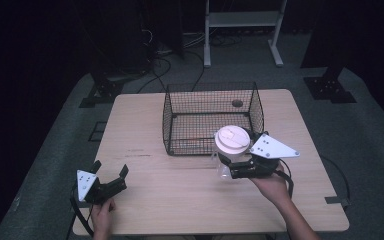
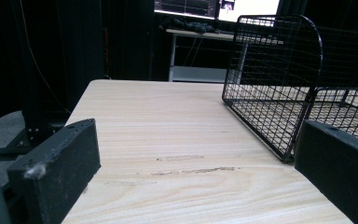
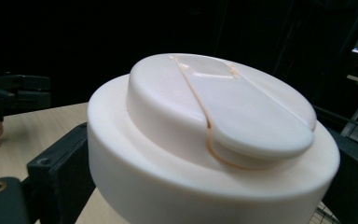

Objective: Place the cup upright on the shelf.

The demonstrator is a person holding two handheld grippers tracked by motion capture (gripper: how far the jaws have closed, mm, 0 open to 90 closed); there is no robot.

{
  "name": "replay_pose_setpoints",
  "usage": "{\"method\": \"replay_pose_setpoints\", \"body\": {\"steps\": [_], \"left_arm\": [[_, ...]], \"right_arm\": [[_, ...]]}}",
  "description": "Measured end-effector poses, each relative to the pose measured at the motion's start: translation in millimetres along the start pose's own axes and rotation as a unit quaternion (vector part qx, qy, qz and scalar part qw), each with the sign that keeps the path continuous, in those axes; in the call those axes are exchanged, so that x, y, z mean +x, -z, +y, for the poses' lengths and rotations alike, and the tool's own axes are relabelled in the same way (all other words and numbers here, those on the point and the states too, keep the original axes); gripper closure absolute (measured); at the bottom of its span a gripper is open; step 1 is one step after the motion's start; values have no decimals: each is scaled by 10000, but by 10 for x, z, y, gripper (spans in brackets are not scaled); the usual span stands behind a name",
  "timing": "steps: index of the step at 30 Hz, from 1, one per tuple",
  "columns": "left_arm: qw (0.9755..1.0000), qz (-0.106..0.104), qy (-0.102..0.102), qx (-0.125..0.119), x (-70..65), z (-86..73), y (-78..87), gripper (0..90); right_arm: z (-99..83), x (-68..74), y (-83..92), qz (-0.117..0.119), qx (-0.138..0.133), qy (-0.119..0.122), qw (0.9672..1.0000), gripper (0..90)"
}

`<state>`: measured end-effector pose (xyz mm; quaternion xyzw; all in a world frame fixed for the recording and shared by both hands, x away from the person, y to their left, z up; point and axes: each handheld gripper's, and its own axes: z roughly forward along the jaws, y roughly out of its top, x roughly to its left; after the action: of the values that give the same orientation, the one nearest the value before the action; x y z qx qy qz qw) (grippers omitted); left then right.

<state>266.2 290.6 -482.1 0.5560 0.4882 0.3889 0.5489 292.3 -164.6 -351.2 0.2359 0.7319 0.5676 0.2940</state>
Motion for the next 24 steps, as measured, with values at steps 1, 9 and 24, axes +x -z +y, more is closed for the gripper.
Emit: {"method": "replay_pose_setpoints", "body": {"steps": [1,9,24], "left_arm": [[10000,4,-2,2,-1,0,-1,0],[10000,2,-3,-4,2,1,0,0],[10000,-7,4,-7,4,1,-2,0]], "right_arm": [[23,-9,-8,0,-11,1,10000,44],[215,-86,-66,-34,-29,122,9999,44],[507,-163,-178,-85,-99,347,9993,44]]}}
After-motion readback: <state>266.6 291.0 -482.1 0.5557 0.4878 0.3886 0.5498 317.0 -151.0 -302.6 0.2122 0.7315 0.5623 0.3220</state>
